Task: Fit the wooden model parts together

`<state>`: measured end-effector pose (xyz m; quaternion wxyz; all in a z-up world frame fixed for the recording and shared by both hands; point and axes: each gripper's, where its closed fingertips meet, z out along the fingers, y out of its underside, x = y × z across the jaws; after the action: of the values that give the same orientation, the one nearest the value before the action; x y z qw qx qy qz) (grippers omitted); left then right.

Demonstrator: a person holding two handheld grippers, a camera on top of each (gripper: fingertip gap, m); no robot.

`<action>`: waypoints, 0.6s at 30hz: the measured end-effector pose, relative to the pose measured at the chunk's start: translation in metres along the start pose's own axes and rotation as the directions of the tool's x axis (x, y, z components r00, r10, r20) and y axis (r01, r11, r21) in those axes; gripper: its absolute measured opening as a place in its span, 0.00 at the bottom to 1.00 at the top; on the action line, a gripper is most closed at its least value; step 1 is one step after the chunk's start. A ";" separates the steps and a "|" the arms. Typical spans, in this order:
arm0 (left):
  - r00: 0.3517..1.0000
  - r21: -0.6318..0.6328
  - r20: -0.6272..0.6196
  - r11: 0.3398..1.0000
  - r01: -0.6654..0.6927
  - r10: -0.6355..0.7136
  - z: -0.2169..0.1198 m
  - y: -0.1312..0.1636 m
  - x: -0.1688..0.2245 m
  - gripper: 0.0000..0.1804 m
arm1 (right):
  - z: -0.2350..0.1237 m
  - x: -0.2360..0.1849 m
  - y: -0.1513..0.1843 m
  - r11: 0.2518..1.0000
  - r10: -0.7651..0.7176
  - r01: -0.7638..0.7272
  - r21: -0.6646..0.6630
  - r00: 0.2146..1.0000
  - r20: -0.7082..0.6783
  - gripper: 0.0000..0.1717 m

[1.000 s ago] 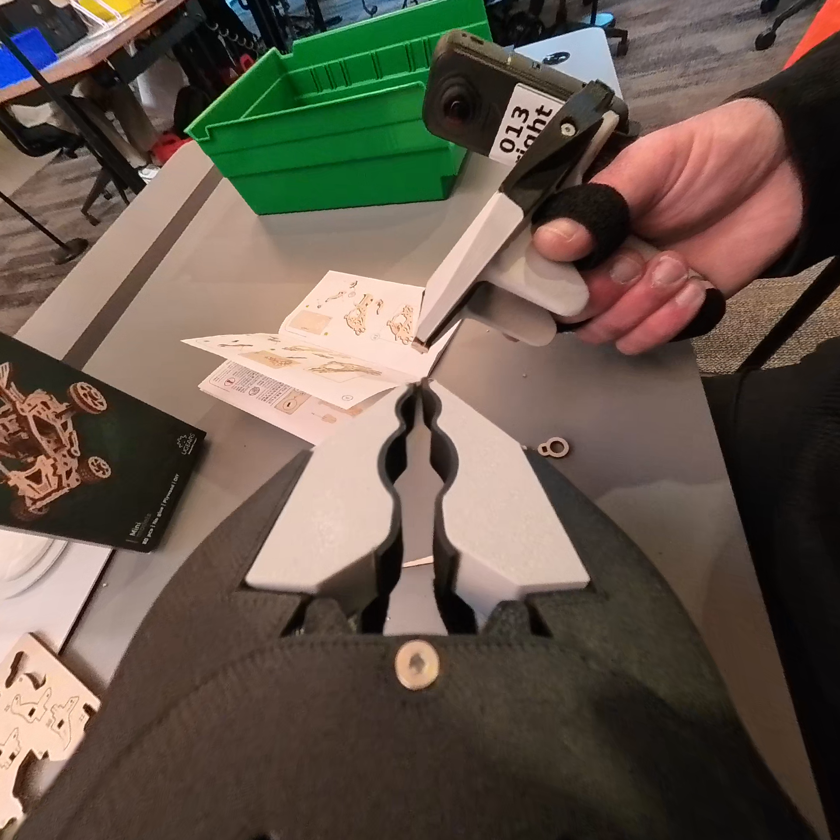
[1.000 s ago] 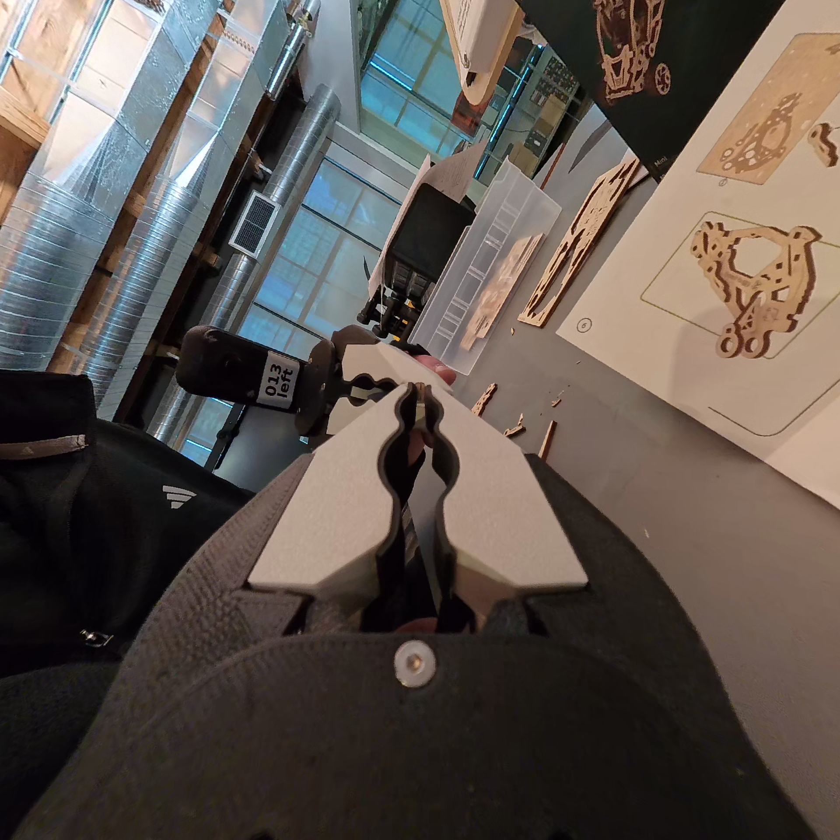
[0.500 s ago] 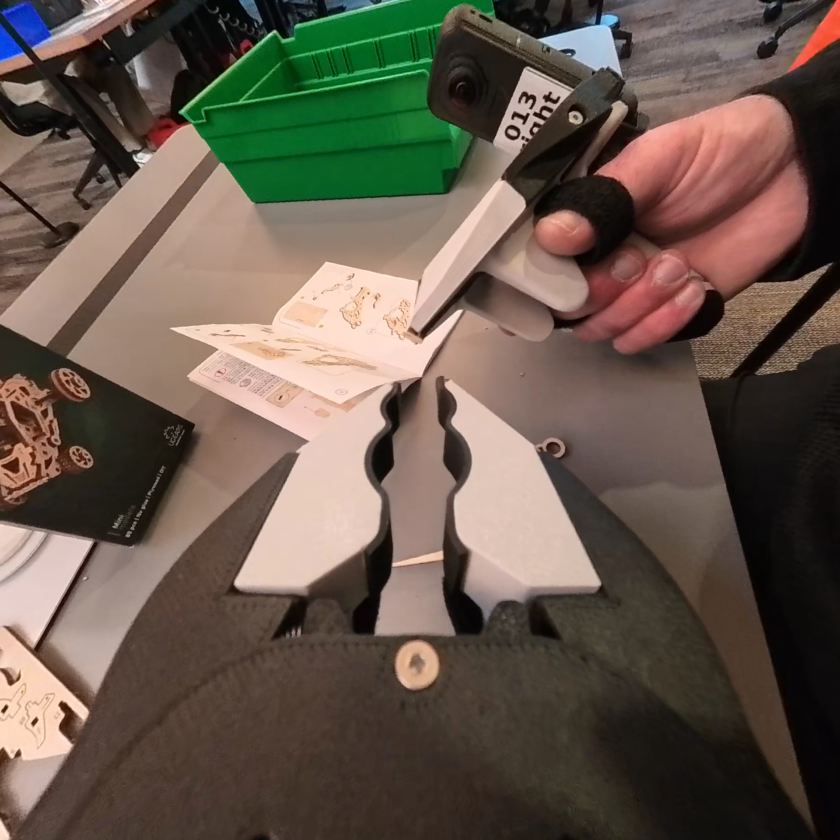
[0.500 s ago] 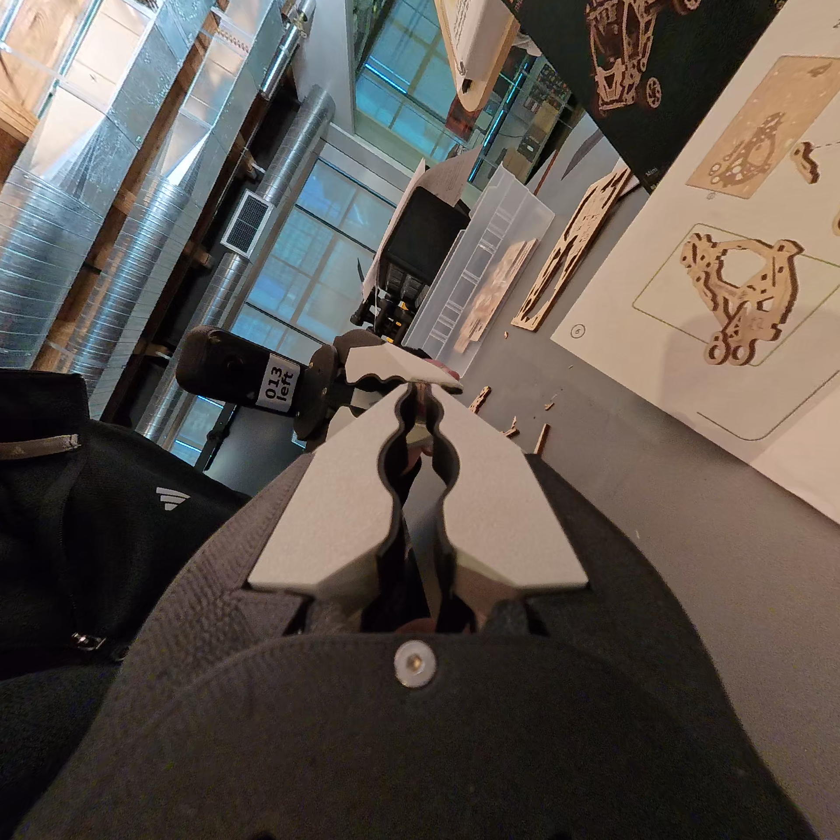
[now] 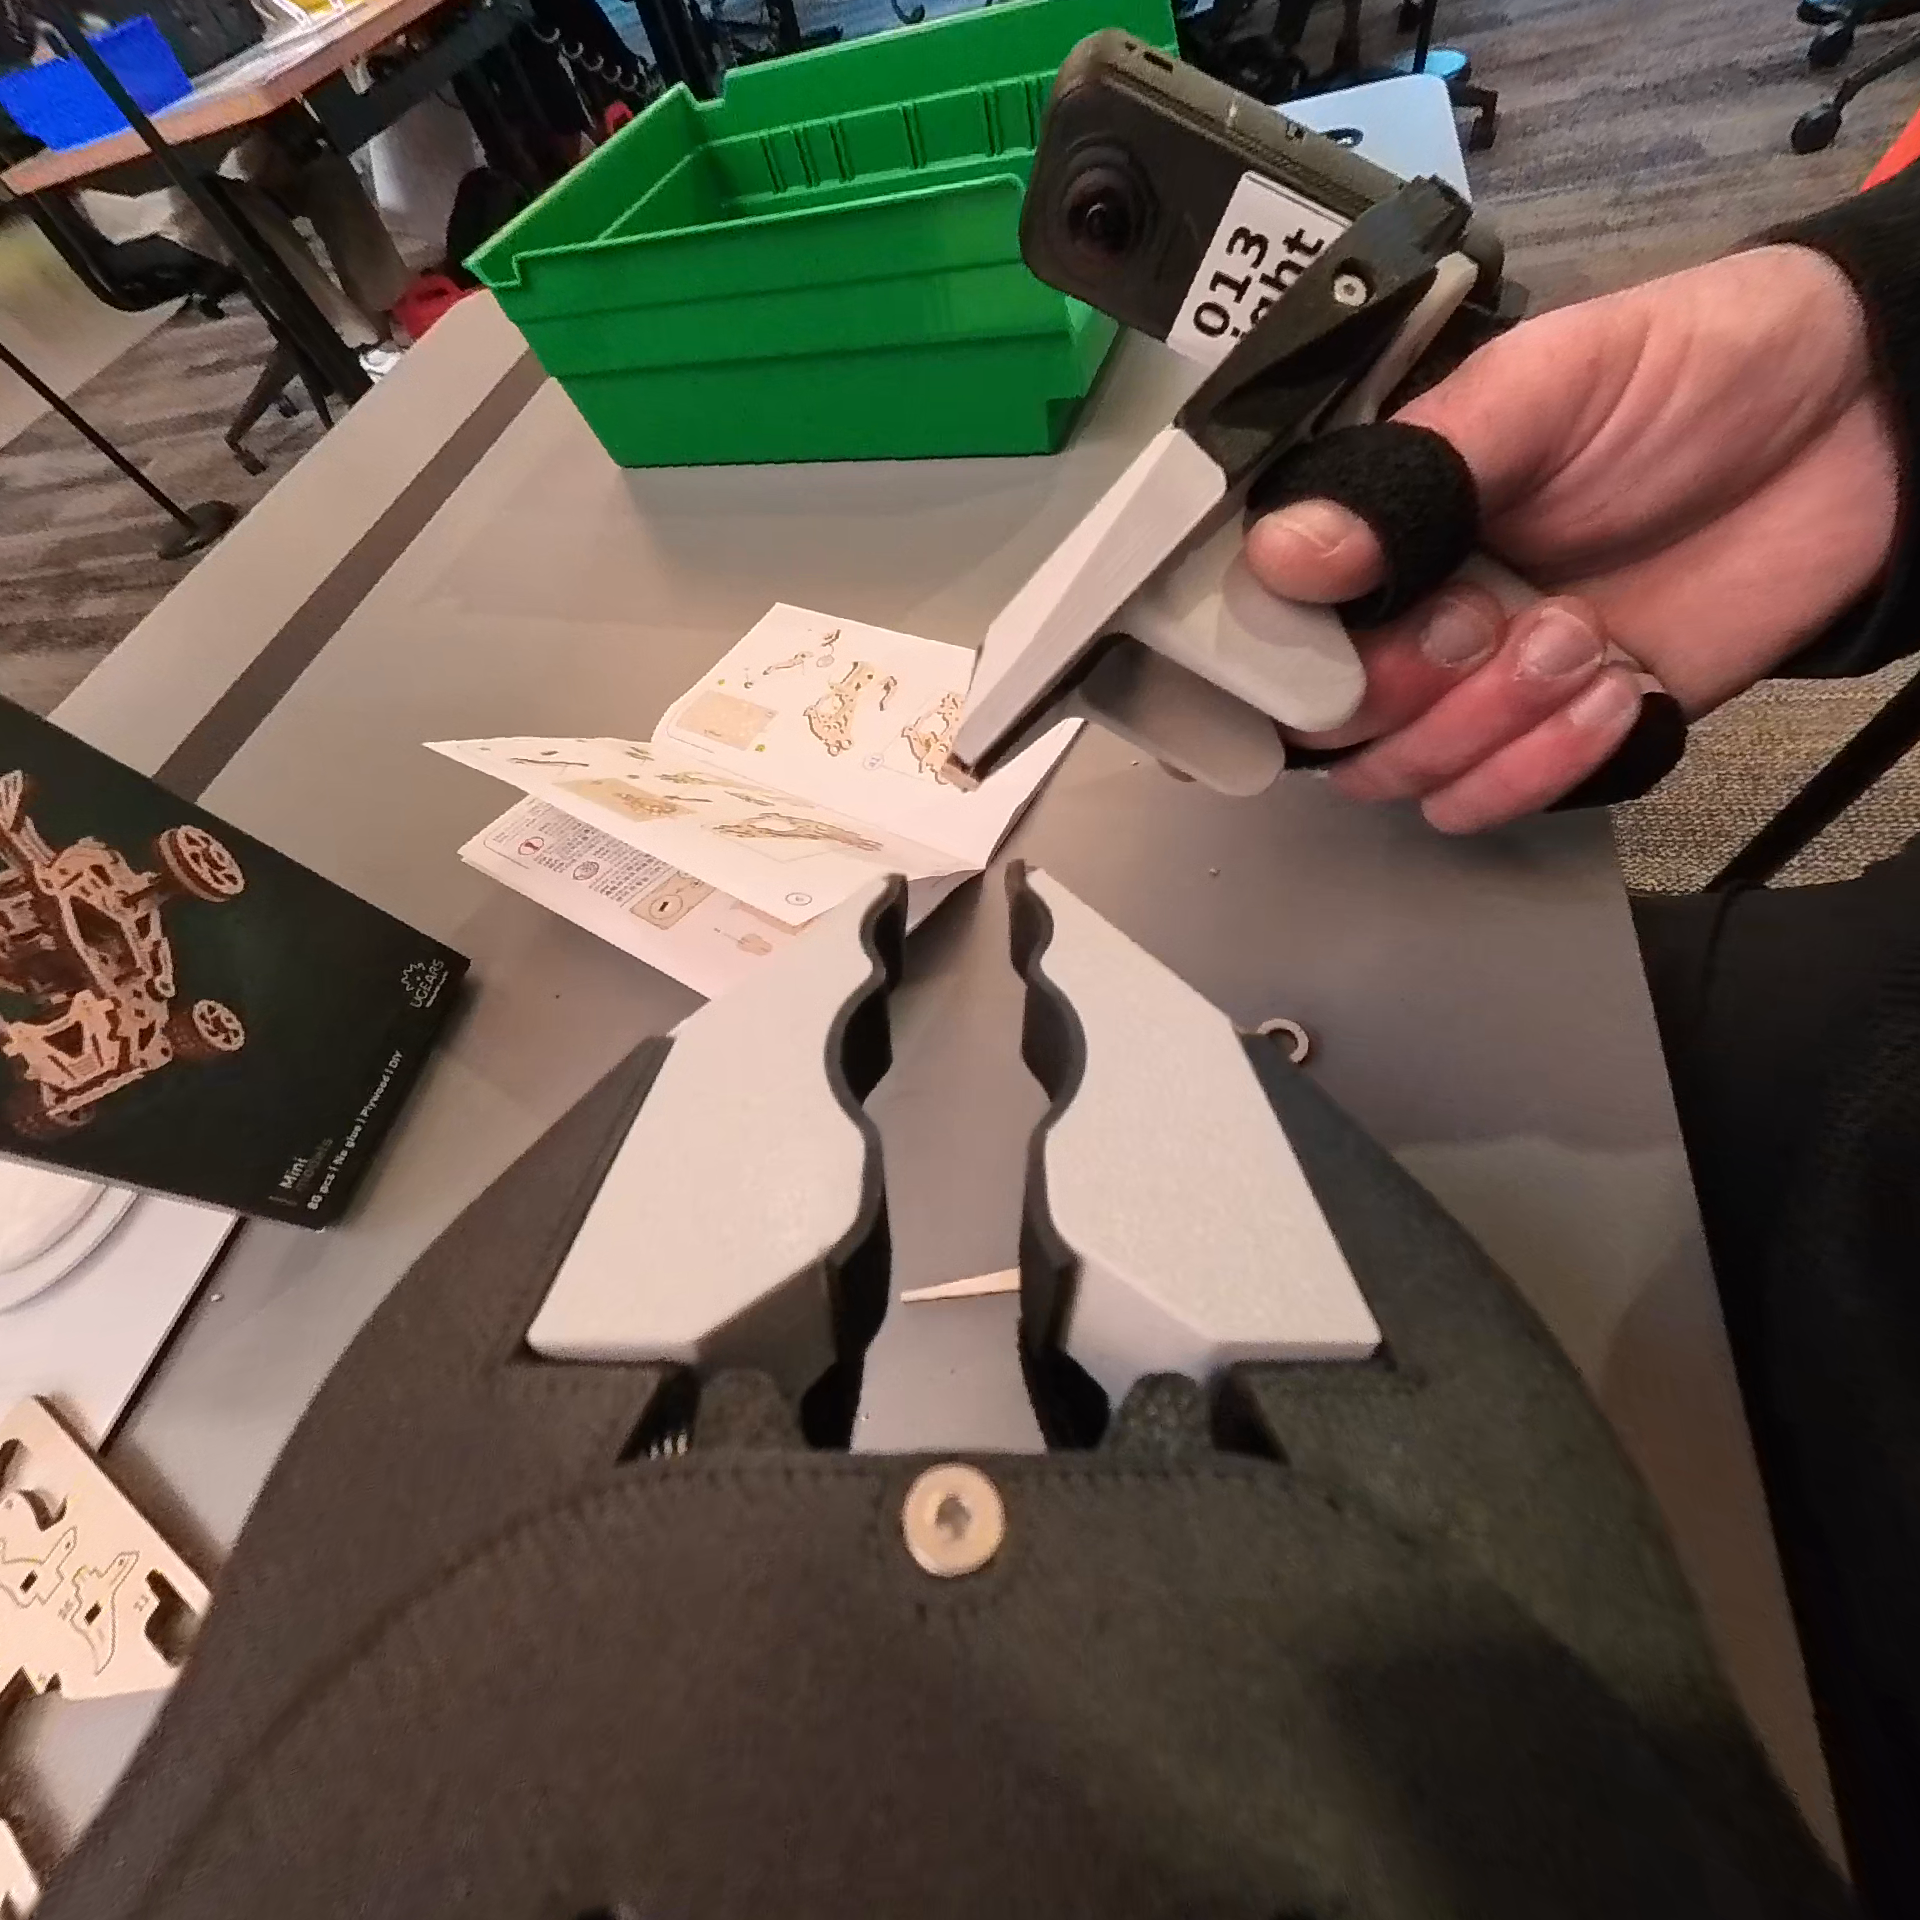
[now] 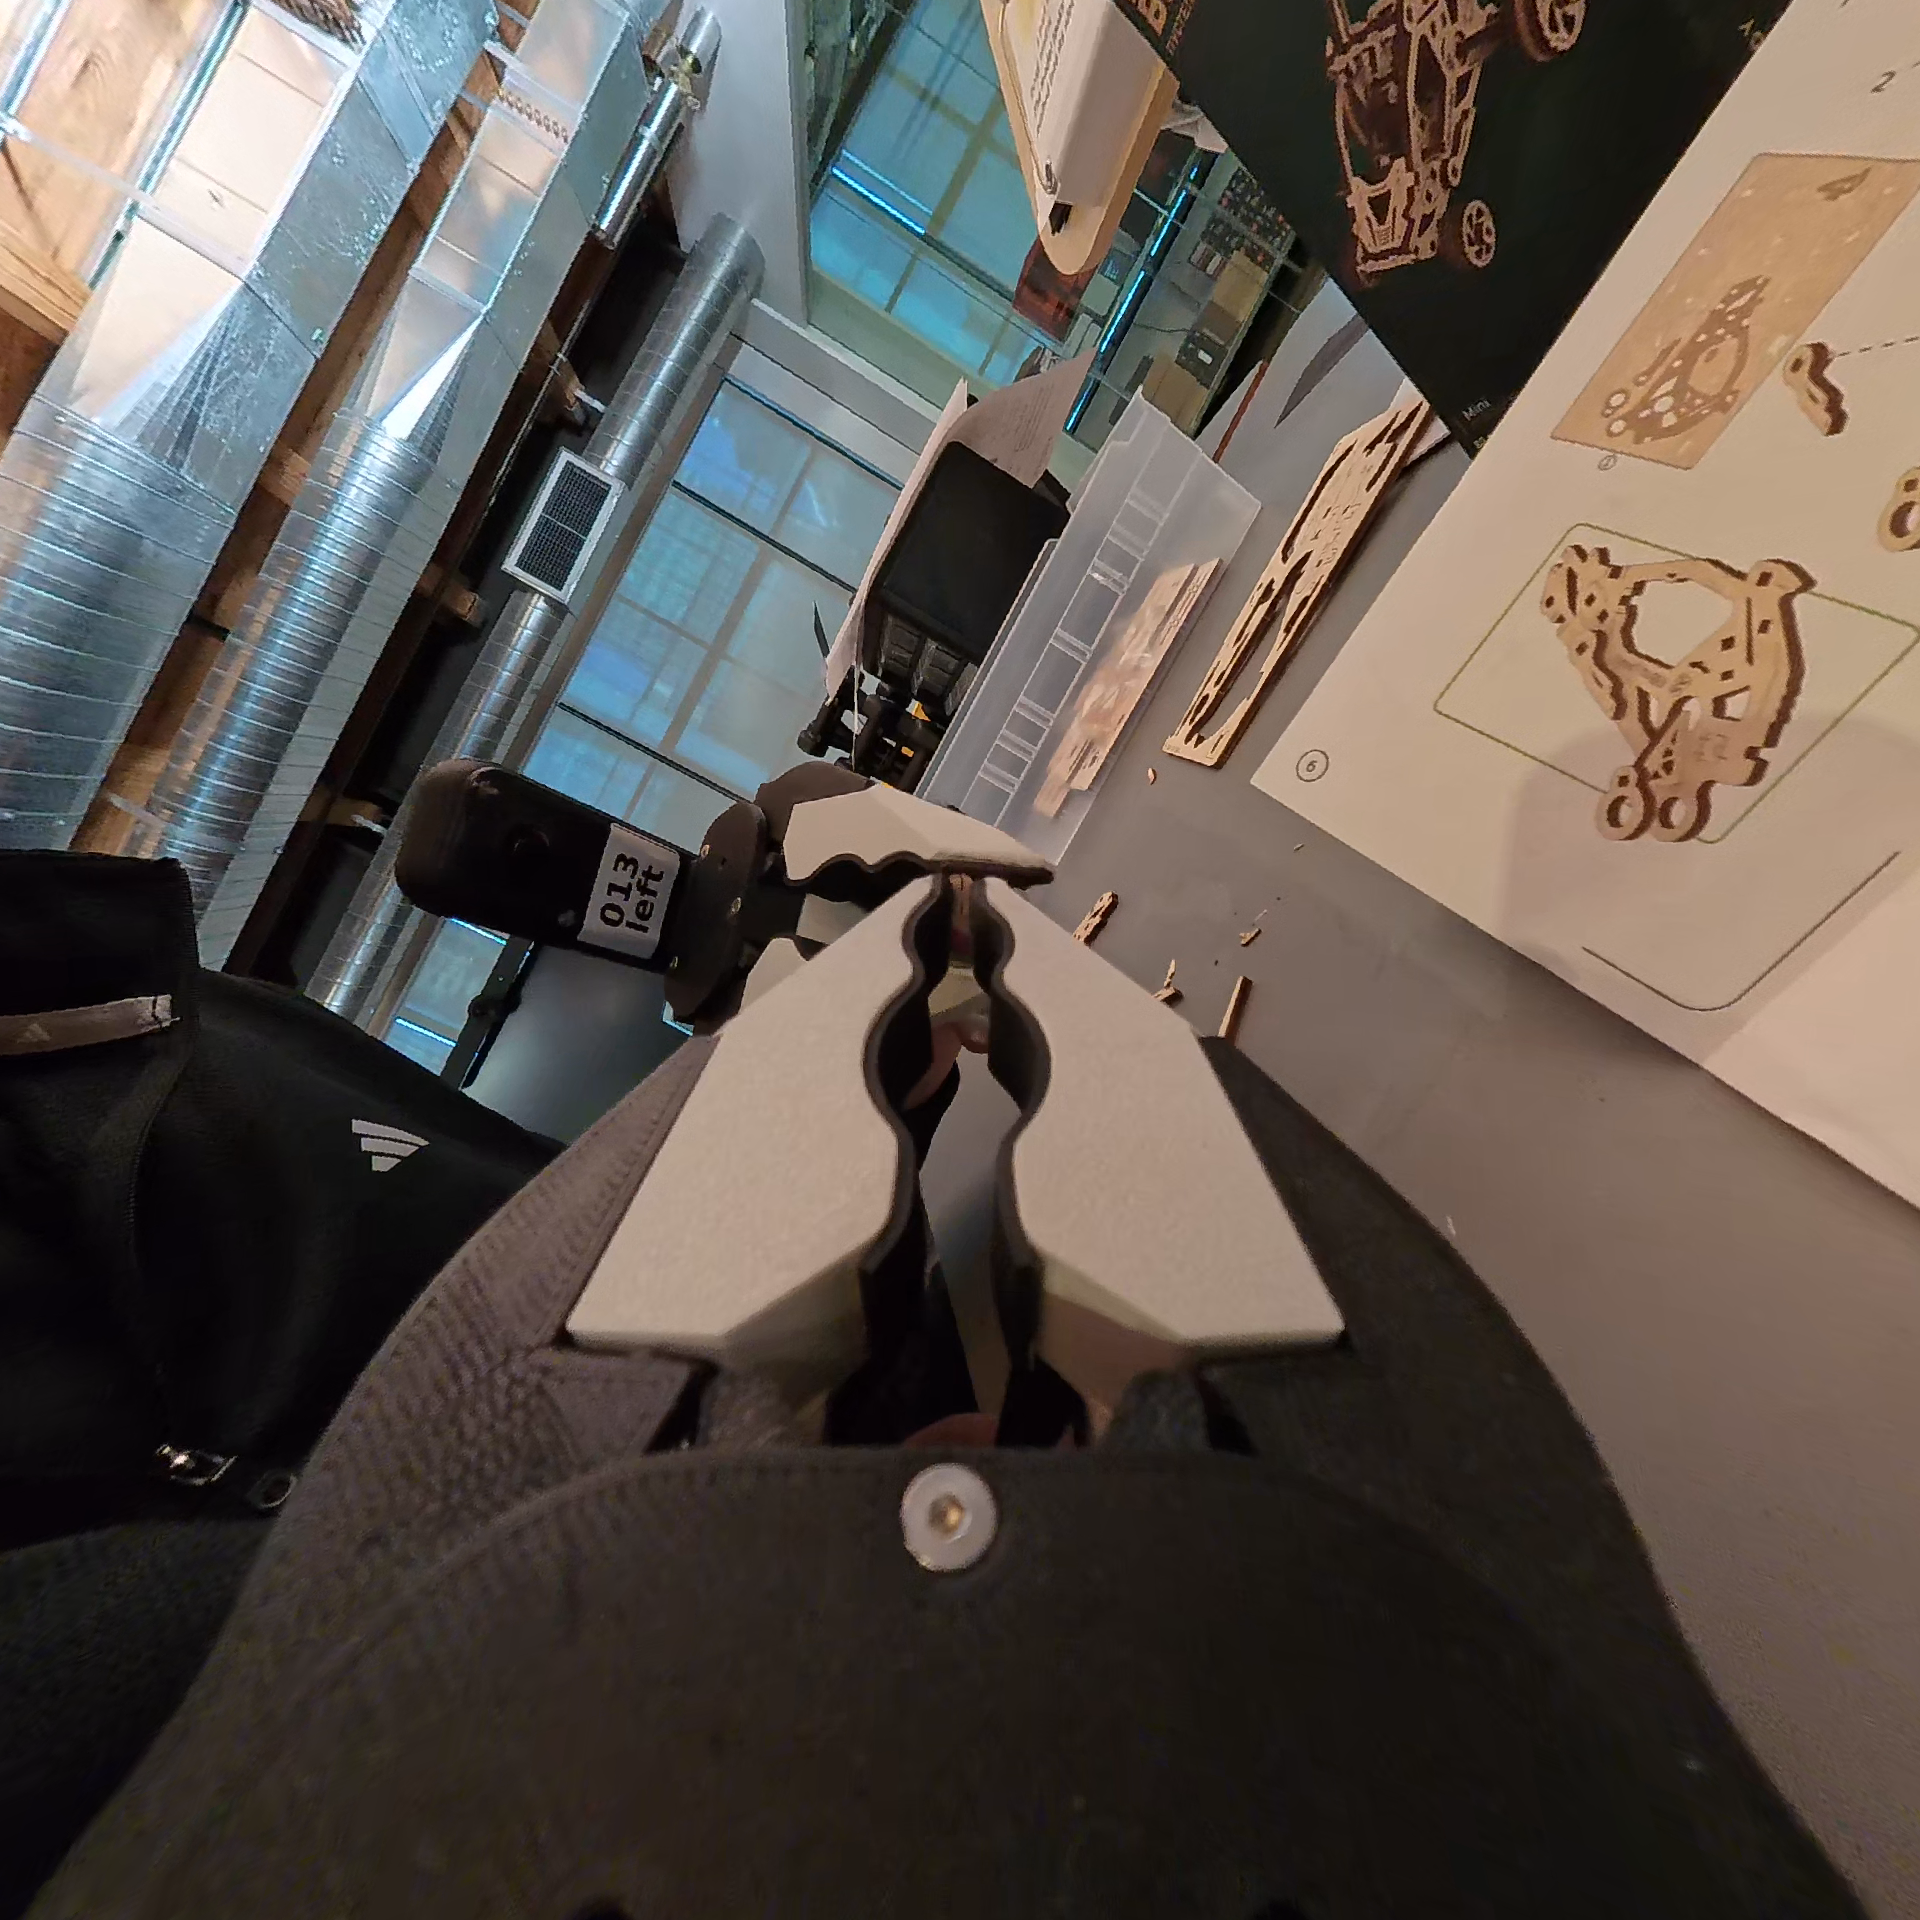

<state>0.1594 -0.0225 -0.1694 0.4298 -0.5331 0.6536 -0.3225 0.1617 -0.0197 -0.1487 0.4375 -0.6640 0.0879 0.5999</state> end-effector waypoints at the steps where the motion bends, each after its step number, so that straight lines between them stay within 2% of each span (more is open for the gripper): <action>1: 1.000 0.004 0.000 1.000 0.002 -0.002 0.000 -0.001 0.000 0.10 | 0.000 0.000 0.000 1.000 0.001 -0.001 0.001 1.000 0.000 0.00; 18: 1.000 0.009 0.000 1.000 0.013 -0.013 0.003 -0.002 0.002 0.11 | -0.001 0.002 -0.002 1.000 0.000 0.000 0.016 1.000 0.000 0.00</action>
<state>0.1632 -0.0247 -0.1694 0.4301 -0.5356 0.6485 -0.3280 0.1641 -0.0191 -0.1495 0.4427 -0.6607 0.0927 0.5991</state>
